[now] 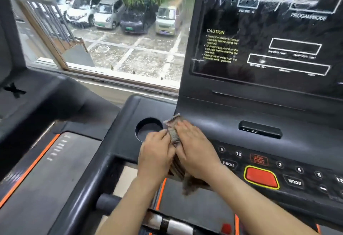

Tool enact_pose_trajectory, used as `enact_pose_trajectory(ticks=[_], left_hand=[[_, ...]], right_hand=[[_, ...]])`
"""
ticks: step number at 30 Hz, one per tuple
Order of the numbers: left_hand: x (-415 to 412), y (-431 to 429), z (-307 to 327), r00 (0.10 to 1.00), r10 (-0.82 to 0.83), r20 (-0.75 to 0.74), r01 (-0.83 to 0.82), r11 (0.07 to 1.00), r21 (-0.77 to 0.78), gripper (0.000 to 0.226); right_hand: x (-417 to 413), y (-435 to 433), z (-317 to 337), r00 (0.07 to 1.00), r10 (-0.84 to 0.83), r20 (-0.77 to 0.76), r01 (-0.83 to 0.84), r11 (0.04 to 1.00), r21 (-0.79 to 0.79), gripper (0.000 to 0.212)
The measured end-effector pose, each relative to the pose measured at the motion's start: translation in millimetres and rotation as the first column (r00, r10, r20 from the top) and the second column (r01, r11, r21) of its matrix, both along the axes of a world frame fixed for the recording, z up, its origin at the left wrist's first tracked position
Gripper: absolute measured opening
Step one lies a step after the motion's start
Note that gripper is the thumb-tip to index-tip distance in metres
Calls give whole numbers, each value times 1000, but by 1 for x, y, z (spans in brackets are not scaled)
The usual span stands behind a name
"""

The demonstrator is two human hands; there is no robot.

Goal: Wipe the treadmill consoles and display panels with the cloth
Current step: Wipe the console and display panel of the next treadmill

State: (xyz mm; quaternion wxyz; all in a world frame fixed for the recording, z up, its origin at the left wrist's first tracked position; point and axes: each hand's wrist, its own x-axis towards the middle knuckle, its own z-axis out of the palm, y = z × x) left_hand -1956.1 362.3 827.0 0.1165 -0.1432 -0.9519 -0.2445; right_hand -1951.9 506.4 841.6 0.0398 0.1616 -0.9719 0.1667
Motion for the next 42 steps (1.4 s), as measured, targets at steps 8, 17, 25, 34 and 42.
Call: enact_pose_trajectory(ticks=[8,17,25,34,42], left_hand=[[-30,1,-1,995,97,1,-96,988,-120,33],[-78,18,18,982,101,160,-78,986,-145,22],[-99,16,12,979,114,171,-93,987,-129,22],[-37,-2,37,968,223,116,-243,948,205,22],[-87,101,93,977,120,-175,-93,983,156,19]], right_hand=[[-1,-11,0,991,-116,60,120,991,-53,69],[-29,-4,7,984,-177,32,179,968,-173,56],[-10,6,13,918,-372,-136,311,889,-336,34],[-12,42,52,837,-444,321,470,282,-836,32],[-47,91,61,791,-437,-429,427,896,-124,17]])
